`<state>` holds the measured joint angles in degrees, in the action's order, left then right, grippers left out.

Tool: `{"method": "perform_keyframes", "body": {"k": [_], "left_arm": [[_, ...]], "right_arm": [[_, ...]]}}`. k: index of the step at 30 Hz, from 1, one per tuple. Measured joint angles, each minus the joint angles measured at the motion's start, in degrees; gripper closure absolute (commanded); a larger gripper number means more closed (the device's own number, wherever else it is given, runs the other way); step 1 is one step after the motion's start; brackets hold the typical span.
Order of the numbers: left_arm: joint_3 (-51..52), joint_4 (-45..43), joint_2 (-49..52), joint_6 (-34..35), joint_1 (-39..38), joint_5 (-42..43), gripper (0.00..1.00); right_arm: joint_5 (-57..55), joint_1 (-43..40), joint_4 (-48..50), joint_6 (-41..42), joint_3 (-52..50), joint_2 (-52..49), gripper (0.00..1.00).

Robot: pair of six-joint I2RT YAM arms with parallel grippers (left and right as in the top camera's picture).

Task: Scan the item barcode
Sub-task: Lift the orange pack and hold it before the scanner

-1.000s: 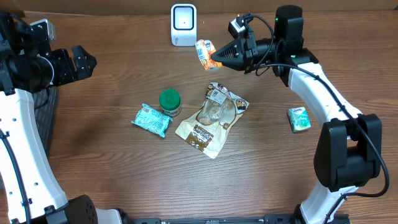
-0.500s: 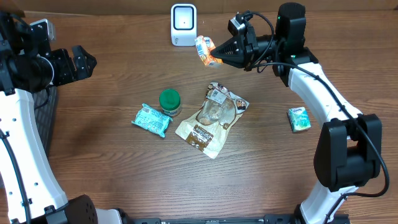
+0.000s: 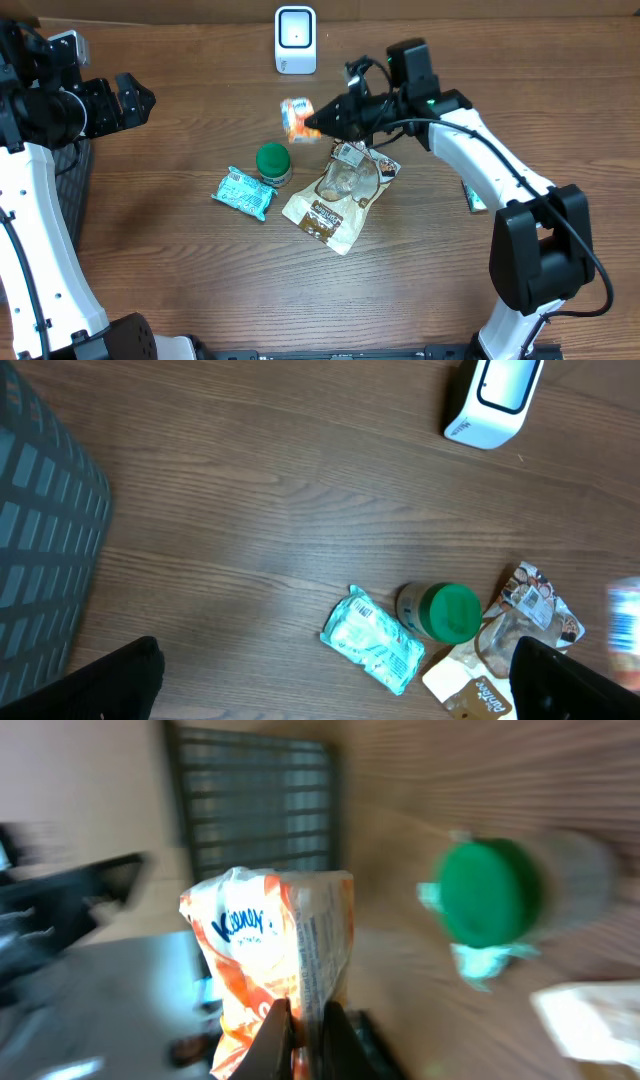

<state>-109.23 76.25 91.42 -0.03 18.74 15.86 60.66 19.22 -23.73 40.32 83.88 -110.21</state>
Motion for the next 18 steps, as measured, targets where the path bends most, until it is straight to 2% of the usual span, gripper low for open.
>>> {"method": "perform_keyframes", "body": {"k": [4,8,10,13,18], "left_arm": [[0.0,0.0,0.0,0.0,0.0,0.0,0.00],[0.0,0.0,0.0,0.0,0.0,0.0,0.00],[0.0,0.0,0.0,0.0,0.0,0.0,0.00],[0.0,0.0,0.0,0.0,0.0,0.0,0.00],[0.0,0.0,0.0,0.0,0.0,0.0,0.00]], "right_arm": [[-10.4,1.3,-11.7,-5.6,3.0,-0.1,0.96],[-25.3,2.2,-24.7,-11.0,15.2,-0.9,0.96],[-33.3,2.9,-27.3,-13.0,22.3,-1.0,0.96],[-46.6,5.0,-26.2,-16.3,32.1,-1.1,0.96],[-68.8,11.2,-11.4,-26.2,36.7,-1.3,0.96]]}}
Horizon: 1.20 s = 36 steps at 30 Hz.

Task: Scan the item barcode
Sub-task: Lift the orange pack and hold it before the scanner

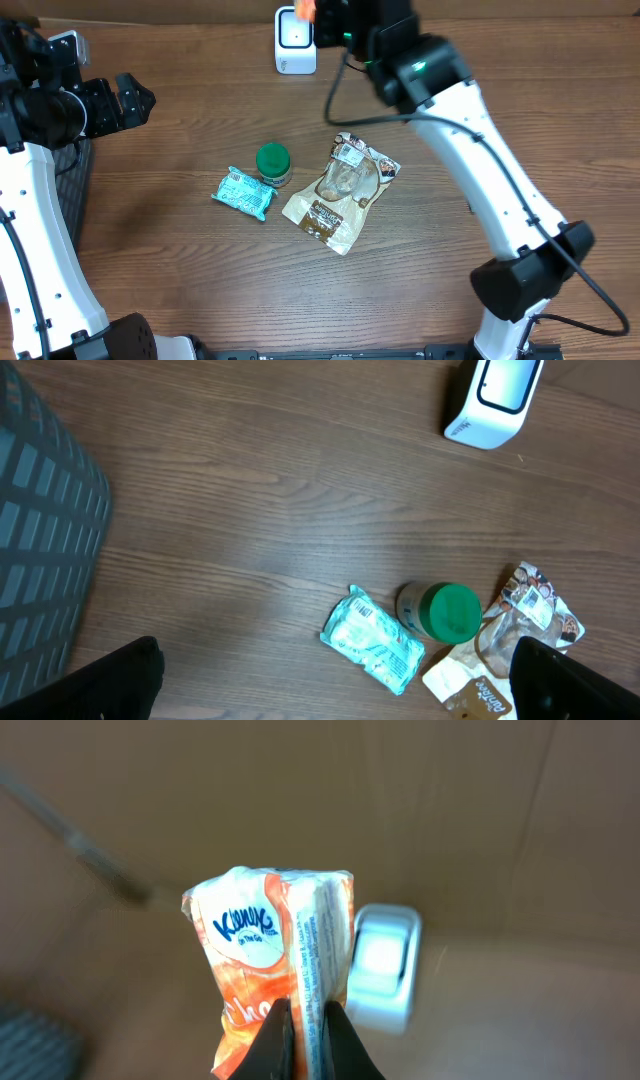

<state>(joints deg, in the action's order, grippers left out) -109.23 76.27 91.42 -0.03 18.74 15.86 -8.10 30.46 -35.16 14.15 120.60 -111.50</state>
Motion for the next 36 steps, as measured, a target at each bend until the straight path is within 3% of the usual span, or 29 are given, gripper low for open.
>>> {"method": "perform_keyframes", "body": {"k": [6,15,23,36], "left_arm": [[0.0,0.0,0.0,0.0,0.0,0.0,0.00],[0.0,0.0,0.0,0.0,0.0,0.0,0.01],[0.0,0.0,0.0,0.0,0.0,0.0,0.01],[0.0,0.0,0.0,0.0,0.0,0.0,0.00]], "right_arm": [[-17.4,5.5,19.7,-19.7,0.3,-7.1,0.96],[-23.9,4.3,33.1,-43.0,0.3,-25.1,0.96],[-24.5,4.1,36.6,-50.4,0.2,-33.2,0.96],[-24.5,4.1,36.4,-51.9,0.2,-34.1,0.96]]}}
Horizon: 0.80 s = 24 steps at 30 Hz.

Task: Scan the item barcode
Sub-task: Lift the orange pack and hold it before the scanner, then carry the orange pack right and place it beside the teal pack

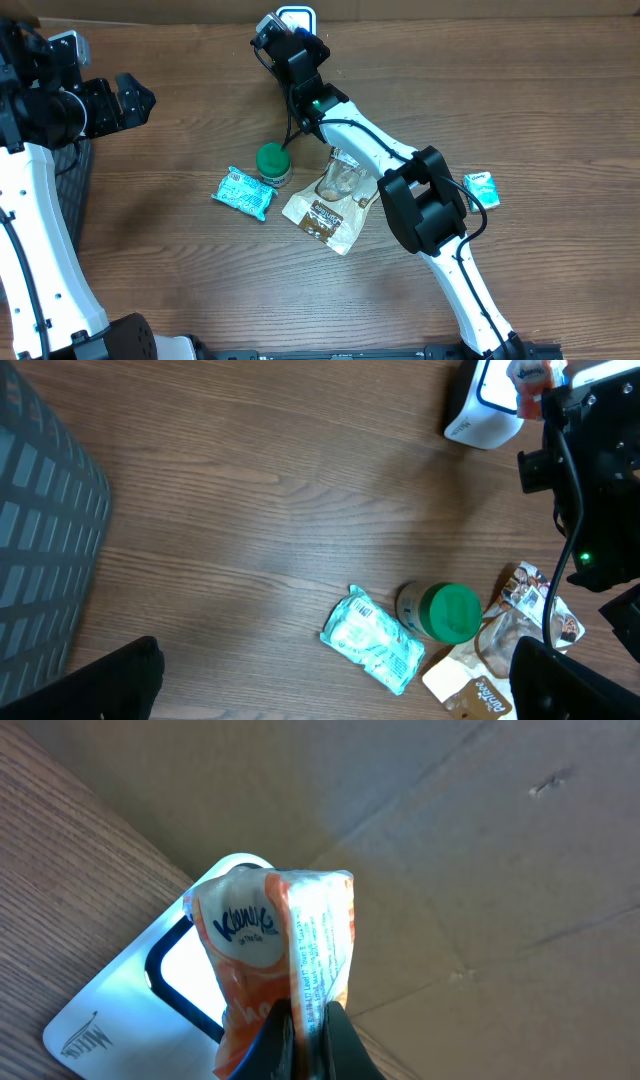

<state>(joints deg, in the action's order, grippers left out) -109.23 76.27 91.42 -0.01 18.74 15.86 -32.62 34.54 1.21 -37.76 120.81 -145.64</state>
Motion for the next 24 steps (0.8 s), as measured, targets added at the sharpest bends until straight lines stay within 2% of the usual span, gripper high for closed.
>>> {"method": "perform_keyframes", "body": {"k": [7,13,18,24], "left_arm": [[0.0,0.0,0.0,0.0,0.0,0.0,0.00],[0.0,0.0,0.0,0.0,0.0,0.0,0.00],[0.0,0.0,0.0,0.0,0.0,0.0,0.00],[0.0,0.0,0.0,0.0,0.0,0.0,0.00]], "right_arm": [[0.0,0.0,-0.4,-0.1,0.0,0.0,0.96],[-0.2,0.1,-3.9,5.3,0.0,0.7,0.96],[5.4,0.1,-14.0,12.4,-0.2,5.6,0.96],[20.4,-0.3,-27.3,24.5,-0.2,16.4,0.96]]}}
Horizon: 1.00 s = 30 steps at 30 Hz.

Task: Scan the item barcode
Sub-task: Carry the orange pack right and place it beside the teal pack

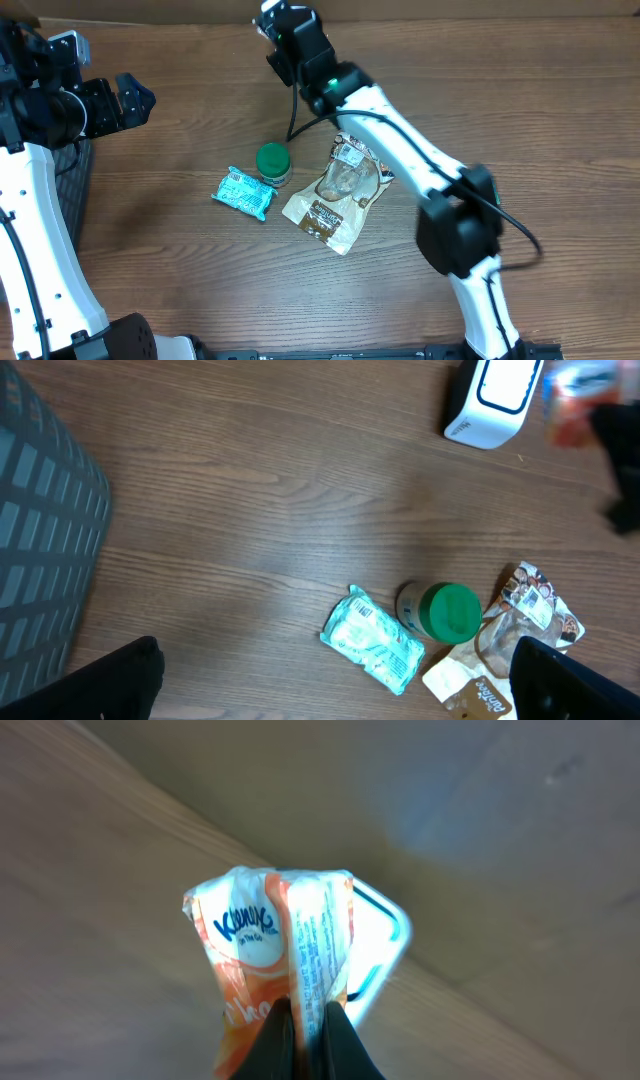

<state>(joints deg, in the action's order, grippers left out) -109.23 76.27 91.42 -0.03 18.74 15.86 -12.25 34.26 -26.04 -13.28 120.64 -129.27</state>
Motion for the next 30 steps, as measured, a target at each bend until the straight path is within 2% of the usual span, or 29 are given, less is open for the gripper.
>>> {"method": "perform_keyframes", "body": {"k": [9,17,24,30], "left_arm": [[0.0,0.0,0.0,0.0,0.0,0.0,0.01],[0.0,0.0,0.0,0.0,0.0,0.0,0.00],[0.0,0.0,0.0,0.0,0.0,0.0,0.00],[0.0,0.0,0.0,0.0,0.0,0.0,0.00]], "right_arm": [[20.9,-6.1,-31.6,18.1,0.0,15.6,0.96],[22.1,-15.5,-52.1,25.8,-0.2,18.4,0.96],[20.8,-27.5,-55.1,31.2,-8.1,18.4,0.96],[20.6,-34.6,-48.8,33.3,-21.2,18.4,0.96]]}}
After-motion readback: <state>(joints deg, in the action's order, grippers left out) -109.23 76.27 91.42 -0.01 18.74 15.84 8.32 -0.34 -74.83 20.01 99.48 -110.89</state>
